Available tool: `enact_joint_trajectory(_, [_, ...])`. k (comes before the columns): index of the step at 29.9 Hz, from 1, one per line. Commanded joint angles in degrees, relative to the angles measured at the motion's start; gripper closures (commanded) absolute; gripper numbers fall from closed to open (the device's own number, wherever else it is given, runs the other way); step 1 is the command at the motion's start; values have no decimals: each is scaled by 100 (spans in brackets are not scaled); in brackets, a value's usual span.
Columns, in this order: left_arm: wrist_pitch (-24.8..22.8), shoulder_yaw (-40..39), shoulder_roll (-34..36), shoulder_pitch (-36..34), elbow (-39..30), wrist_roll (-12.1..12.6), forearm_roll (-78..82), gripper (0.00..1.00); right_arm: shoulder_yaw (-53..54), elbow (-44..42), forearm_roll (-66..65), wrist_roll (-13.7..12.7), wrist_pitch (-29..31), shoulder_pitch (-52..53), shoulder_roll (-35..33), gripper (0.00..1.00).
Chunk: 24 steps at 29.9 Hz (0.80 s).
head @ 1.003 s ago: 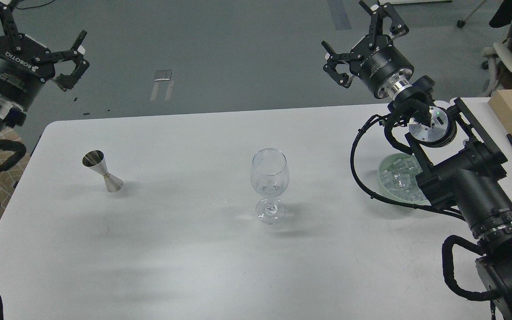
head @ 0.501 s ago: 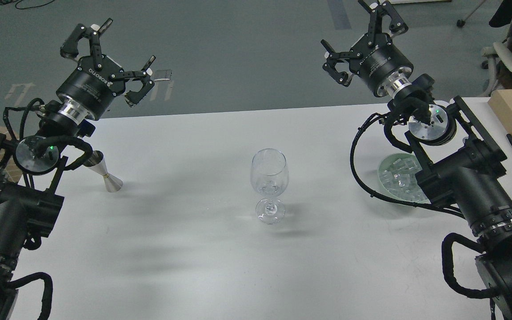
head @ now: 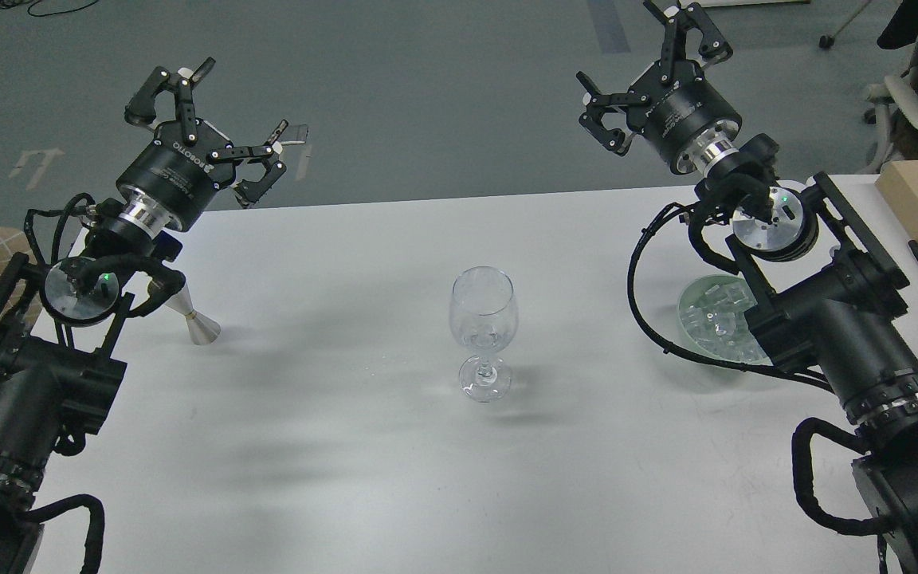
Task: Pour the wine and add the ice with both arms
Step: 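Raise the open left gripper away from the jigger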
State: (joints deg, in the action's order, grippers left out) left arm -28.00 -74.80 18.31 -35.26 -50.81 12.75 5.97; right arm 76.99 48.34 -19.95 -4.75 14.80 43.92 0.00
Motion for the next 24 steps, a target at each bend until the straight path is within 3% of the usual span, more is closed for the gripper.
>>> enact_joint_trajectory(1, [0,0,-3,1,-8,0,0,2,0,0,0,0,-4,3,0,0])
enact_joint_trajectory(21, [0,0,-3,10,-79,17,0,2,-26,18,9,-8,5,-15,0,0])
enact_joint_trajectory(24, [0,-9,-3,10,-87,26,0,2,-183,35,-35,-183,-4,-6,0,0])
